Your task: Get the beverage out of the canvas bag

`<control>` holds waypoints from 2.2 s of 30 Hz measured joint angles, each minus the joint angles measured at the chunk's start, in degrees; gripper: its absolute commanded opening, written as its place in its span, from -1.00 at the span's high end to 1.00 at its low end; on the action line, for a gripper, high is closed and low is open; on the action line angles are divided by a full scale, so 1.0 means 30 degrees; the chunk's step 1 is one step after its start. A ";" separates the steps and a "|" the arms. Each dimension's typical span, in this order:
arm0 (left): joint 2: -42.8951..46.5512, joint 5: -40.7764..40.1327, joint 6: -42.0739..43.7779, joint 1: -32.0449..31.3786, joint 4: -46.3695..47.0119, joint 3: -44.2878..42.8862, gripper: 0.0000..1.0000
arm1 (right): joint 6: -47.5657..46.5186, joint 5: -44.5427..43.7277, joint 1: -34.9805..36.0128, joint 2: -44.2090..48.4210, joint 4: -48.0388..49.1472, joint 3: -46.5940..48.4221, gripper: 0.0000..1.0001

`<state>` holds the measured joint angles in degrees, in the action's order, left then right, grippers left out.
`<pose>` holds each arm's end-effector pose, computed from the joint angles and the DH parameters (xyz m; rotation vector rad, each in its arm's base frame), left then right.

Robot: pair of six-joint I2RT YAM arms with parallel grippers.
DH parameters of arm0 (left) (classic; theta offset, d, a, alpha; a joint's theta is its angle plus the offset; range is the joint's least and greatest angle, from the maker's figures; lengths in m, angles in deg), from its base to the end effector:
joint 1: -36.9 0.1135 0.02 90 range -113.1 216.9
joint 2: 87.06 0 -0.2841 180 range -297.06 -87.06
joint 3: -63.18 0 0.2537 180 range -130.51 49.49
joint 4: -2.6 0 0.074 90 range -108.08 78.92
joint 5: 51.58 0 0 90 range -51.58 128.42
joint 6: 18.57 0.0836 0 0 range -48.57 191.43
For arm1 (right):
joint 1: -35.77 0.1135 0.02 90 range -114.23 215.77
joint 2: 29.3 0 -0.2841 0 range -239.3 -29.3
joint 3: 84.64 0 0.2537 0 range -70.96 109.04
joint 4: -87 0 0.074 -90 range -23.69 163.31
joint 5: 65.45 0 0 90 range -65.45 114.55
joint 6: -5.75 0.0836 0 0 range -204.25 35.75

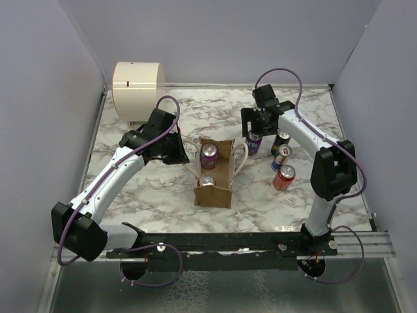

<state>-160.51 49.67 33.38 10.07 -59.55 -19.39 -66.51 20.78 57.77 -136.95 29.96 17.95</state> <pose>0.2455 -0.1425 0.3014 -0.1700 2.6112 -0.6864 0.4031 0.1569 0.2227 -0.0771 2.6572 0.1422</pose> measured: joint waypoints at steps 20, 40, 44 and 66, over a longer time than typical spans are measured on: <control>0.0000 0.0007 -0.0204 0.0000 0.0131 0.0000 1.00 | 0.3162 0.5923 0.0044 0.5668 -0.0481 -0.0197 -0.67; -0.0007 0.0044 -0.0284 0.0000 0.0160 0.0073 1.00 | 0.6725 0.6980 0.6550 0.6900 0.0721 0.1253 -0.74; 0.0000 0.0036 -0.0277 0.0000 0.0153 0.0109 1.00 | 0.6280 0.5909 0.7461 0.5530 0.0707 0.3789 -0.72; 0.0066 -0.0138 0.0197 0.0000 -0.0044 -0.0022 1.00 | 0.6288 0.3067 0.8160 0.1712 -0.1100 0.0984 -0.39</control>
<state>-160.31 49.25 33.97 10.07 -59.68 -19.45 -47.65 29.98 82.25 -131.82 26.66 20.90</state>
